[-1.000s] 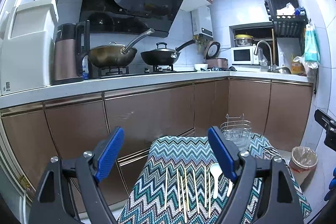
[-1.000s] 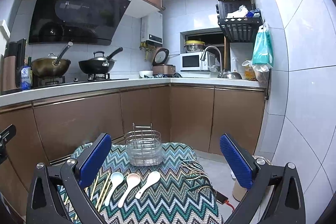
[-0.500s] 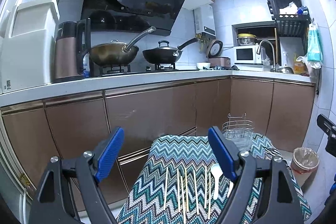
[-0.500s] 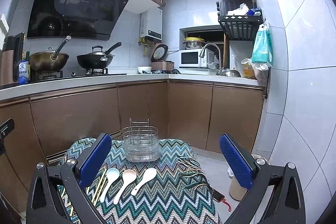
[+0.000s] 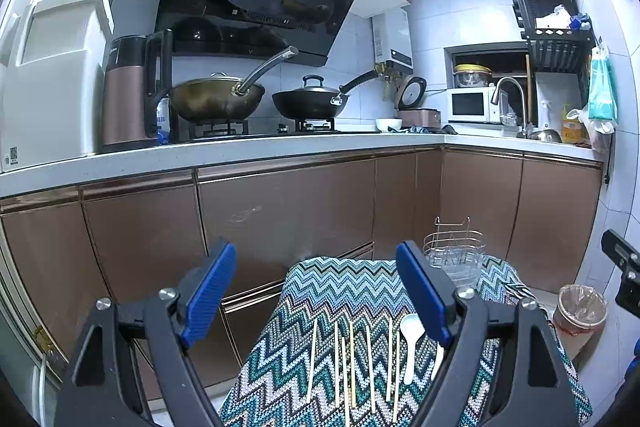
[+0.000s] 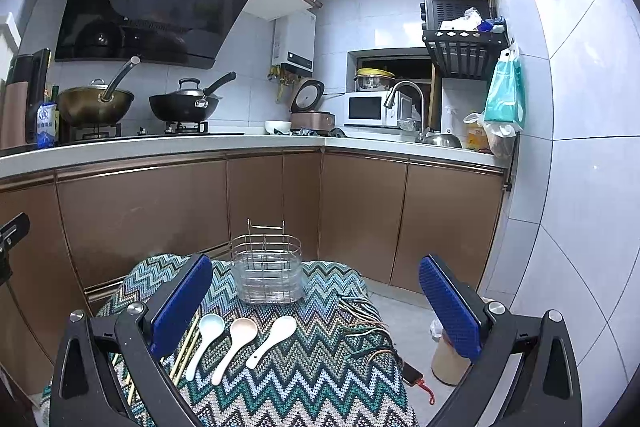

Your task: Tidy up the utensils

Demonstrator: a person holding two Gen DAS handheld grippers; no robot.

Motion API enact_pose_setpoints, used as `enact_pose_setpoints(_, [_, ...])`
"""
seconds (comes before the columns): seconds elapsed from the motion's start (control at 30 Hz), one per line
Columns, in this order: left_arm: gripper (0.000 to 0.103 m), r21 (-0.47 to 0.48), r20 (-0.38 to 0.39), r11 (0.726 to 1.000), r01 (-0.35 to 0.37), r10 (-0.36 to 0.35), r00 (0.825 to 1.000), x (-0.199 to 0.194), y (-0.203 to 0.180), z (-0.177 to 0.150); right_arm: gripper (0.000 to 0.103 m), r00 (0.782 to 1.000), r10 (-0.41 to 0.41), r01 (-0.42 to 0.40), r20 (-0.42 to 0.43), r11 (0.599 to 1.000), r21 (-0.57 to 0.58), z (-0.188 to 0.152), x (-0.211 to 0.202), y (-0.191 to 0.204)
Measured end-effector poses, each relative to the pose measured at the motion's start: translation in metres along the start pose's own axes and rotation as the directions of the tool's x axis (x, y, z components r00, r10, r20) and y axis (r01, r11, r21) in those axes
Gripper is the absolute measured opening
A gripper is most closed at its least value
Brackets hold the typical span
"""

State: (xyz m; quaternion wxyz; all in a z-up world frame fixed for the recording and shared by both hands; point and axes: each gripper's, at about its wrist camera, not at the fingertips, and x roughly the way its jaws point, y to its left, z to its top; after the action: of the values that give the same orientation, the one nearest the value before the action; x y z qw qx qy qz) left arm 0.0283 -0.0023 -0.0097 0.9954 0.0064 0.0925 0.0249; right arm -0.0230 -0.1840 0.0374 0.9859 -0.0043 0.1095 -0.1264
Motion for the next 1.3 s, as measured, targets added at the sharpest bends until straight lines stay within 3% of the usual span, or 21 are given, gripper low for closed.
enact_pose_setpoints(0.43, [0.081,-0.016,-0.015,1.0,0.013,-0.013,1.0,0.023,-0.001,0.002,0.103,0.999,0.005,-0.006,-0.032,0.999,-0.035,0.001,0.021,0.003])
enact_pose_setpoints(0.73, [0.081,-0.001,-0.085,1.0,0.019,-0.019,0.996,0.056,-0.003,0.004,0.103,0.999,0.032,-0.034,-0.041,0.997,-0.067,0.004,0.04,0.008])
enact_pose_setpoints(0.97, [0.081,-0.001,-0.166,1.0,0.023,-0.023,0.986,0.088,0.012,0.003,0.103,0.989,0.115,-0.119,-0.094,0.992,-0.039,0.001,0.068,-0.001])
enact_pose_setpoints(1.1, [0.081,-0.018,-0.261,0.999,0.049,-0.051,0.964,0.118,0.027,-0.006,0.103,0.968,0.191,-0.191,-0.162,0.981,0.017,-0.008,0.096,-0.01])
enact_pose_setpoints(1.2, [0.081,-0.044,-0.349,0.994,0.099,-0.108,0.931,0.143,0.035,-0.021,0.102,0.945,0.238,-0.233,-0.226,0.971,0.046,-0.019,0.119,-0.015])
enact_pose_setpoints(1.23, [0.081,-0.057,-0.38,0.99,0.125,-0.138,0.915,0.151,0.035,-0.026,0.1,0.932,0.257,-0.251,-0.255,0.966,0.057,-0.025,0.13,-0.016])
enact_pose_setpoints(1.3, [0.08,-0.1,-0.456,0.976,0.194,-0.218,0.863,0.17,0.034,-0.039,0.096,0.91,0.286,-0.277,-0.3,0.958,0.074,-0.032,0.147,-0.017])
